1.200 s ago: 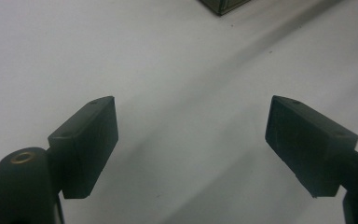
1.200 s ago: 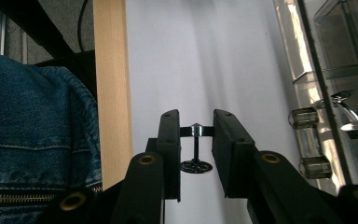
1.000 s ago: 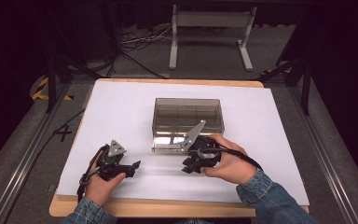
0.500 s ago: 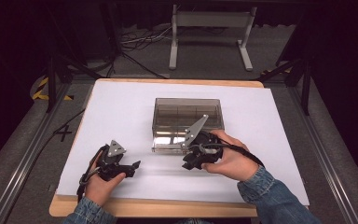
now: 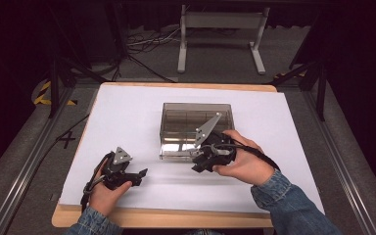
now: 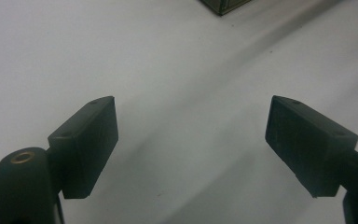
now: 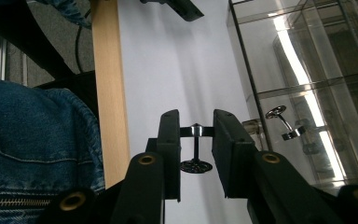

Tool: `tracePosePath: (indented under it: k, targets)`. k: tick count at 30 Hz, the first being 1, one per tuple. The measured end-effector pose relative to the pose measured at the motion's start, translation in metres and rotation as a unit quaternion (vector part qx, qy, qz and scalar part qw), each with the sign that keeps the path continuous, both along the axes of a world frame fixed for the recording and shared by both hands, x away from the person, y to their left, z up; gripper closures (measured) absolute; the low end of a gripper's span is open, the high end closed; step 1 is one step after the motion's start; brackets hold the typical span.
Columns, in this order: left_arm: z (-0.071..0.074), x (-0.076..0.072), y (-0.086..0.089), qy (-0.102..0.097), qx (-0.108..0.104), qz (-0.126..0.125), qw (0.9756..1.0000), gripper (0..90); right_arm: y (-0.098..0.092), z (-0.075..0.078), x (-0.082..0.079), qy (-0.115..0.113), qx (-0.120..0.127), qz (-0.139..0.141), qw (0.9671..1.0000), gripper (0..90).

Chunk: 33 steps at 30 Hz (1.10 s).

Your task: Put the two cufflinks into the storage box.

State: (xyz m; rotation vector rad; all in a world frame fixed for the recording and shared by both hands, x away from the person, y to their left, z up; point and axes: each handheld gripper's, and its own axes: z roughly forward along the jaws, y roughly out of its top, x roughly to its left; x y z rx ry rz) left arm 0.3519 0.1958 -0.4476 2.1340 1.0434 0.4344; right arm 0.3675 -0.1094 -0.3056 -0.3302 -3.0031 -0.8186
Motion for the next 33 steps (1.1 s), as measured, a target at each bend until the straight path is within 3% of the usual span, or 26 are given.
tracePosePath:
  k: [18,33]
  targets:
    - [0.0,0.0,0.0,0.002,-0.002,0.001,1.0,18.0,-0.009,0.01,0.02,-0.009,0.007,-0.056,0.9983,73.4]
    - [0.0,0.0,0.0,0.001,-0.001,0.0,1.0,18.0,-0.015,0.011,0.038,-0.01,0.007,-0.104,0.9945,73.3]
